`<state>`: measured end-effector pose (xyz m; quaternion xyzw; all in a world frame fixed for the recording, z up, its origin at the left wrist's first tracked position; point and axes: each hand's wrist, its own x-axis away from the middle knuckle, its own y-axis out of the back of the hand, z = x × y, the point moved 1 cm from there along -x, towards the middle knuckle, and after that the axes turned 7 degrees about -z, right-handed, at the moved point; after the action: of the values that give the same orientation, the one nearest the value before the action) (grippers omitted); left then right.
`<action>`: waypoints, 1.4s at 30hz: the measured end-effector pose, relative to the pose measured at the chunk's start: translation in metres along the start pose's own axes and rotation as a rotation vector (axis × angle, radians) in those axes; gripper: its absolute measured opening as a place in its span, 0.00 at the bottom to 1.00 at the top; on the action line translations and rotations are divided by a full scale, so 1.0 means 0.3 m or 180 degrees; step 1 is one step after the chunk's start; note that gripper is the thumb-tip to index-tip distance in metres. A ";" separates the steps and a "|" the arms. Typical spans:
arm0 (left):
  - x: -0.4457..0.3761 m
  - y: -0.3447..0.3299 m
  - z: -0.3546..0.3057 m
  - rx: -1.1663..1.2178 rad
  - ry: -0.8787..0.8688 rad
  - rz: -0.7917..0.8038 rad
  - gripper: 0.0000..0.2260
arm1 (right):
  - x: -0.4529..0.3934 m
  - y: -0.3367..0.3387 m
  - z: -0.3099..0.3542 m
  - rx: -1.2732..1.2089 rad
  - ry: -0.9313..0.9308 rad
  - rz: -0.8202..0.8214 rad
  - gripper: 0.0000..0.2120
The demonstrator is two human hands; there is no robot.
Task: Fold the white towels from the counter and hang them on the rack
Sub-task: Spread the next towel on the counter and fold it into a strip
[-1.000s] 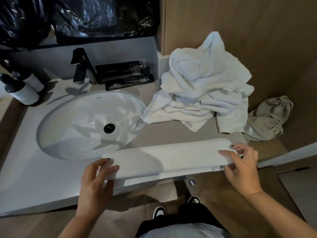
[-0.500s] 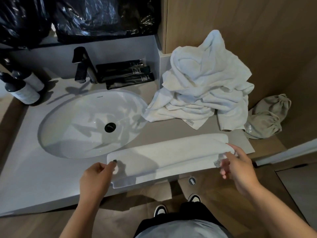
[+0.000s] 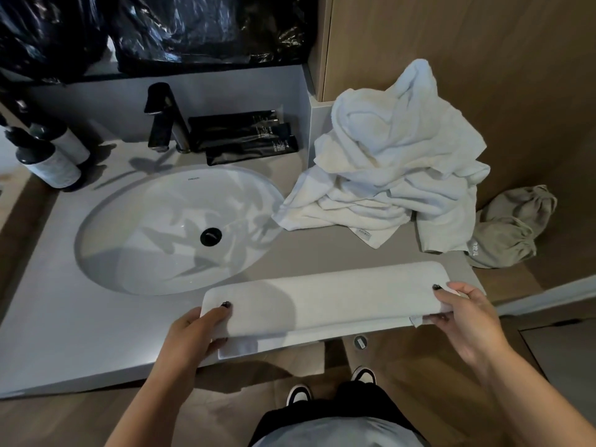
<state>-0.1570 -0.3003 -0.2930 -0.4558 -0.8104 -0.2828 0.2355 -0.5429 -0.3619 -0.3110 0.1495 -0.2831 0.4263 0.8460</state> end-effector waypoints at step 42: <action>-0.041 -0.243 -0.059 -0.4269 -0.4031 0.0002 0.44 | 0.019 -0.224 -0.027 0.4129 0.3723 -0.0299 0.27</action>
<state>-0.2125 -0.3505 -0.3056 -0.5668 -0.4544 -0.3910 -0.5652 -0.4833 -0.3941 -0.3148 0.3702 0.5012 0.4764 0.6203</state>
